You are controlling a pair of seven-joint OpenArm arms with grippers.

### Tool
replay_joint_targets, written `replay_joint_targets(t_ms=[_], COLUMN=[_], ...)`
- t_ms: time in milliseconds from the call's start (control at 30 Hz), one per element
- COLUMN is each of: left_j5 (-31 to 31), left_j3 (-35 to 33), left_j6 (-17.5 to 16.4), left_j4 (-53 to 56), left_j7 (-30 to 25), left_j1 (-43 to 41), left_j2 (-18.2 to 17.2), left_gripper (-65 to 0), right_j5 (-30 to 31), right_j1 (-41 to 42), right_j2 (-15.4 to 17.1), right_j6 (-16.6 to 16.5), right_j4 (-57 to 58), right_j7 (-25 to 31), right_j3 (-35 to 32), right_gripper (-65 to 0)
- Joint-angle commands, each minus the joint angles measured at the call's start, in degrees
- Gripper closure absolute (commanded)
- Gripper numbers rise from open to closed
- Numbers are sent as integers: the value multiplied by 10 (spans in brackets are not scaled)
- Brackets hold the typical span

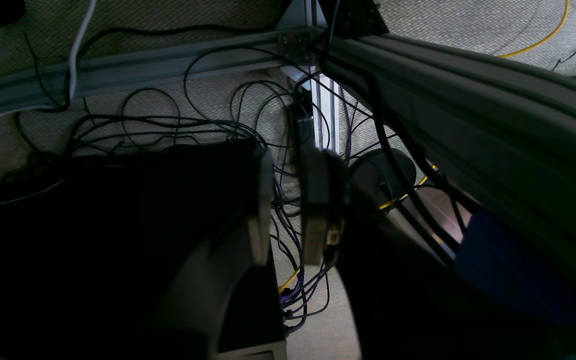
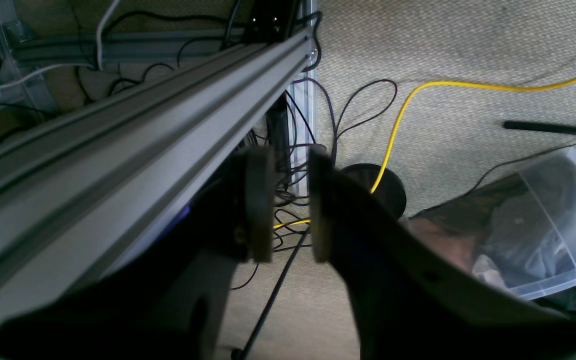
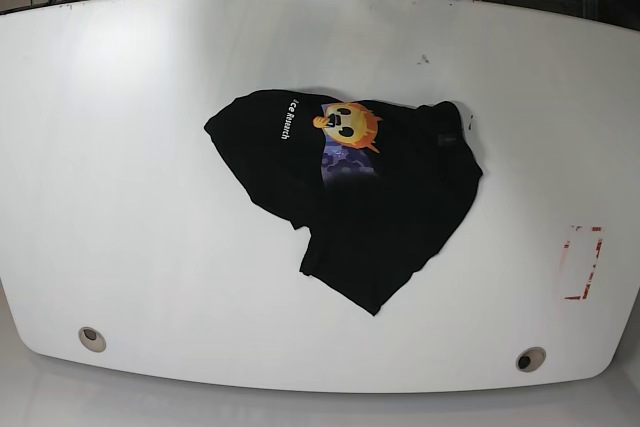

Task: Layout the t-shirt on the table in an organized manner, then fold the t-shirt properly

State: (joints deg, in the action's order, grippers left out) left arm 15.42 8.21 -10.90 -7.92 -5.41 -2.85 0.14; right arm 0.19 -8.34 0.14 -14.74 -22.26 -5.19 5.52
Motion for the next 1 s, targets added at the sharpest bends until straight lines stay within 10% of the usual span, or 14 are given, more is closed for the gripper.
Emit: replay_joint_targets(t_ms=[0,967], left_j5=[-2,-2], left_j3=[1,0], left_j6=[0,-1], left_j4=[-6,-1], left_j7=[1,-3], left_j1=[1,-11], left_j2=[4,-16], left_gripper=[-86,-85], right_j5=[2,-1], right_j1=[-1,-5], right_j2=[0,3], right_j6=[-4,-3], right_j4=[-7,2], right_j7=[-6,-5], right_j3=[1,-1], right_gripper=[-119,-116])
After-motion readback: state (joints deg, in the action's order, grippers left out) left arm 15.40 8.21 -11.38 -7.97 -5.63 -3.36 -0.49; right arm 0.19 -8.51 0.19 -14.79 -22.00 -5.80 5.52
